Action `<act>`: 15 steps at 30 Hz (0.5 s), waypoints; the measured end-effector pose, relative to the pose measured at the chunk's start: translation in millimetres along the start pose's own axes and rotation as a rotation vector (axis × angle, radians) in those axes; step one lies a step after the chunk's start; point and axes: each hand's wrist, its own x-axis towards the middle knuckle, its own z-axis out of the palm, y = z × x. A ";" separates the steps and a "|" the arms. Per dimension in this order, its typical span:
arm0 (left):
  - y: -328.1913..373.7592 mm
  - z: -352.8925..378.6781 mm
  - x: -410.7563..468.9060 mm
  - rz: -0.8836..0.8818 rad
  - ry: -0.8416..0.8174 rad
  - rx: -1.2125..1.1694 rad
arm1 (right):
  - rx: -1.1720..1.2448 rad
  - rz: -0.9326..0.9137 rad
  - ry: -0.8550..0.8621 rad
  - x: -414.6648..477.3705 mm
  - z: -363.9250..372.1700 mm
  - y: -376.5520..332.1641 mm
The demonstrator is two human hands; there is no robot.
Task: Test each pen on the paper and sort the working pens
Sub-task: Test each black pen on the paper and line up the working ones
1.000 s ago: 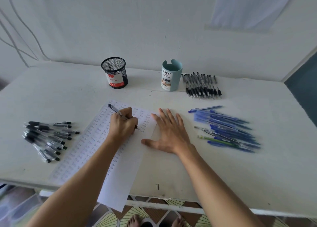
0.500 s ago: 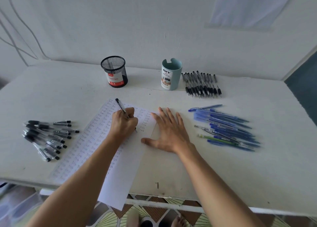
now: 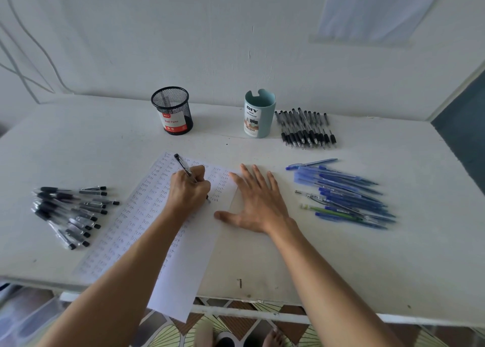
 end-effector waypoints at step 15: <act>-1.0 2.4 0.6 0.049 -0.016 -0.013 | 0.005 0.011 -0.006 -1.1 -1.5 -0.9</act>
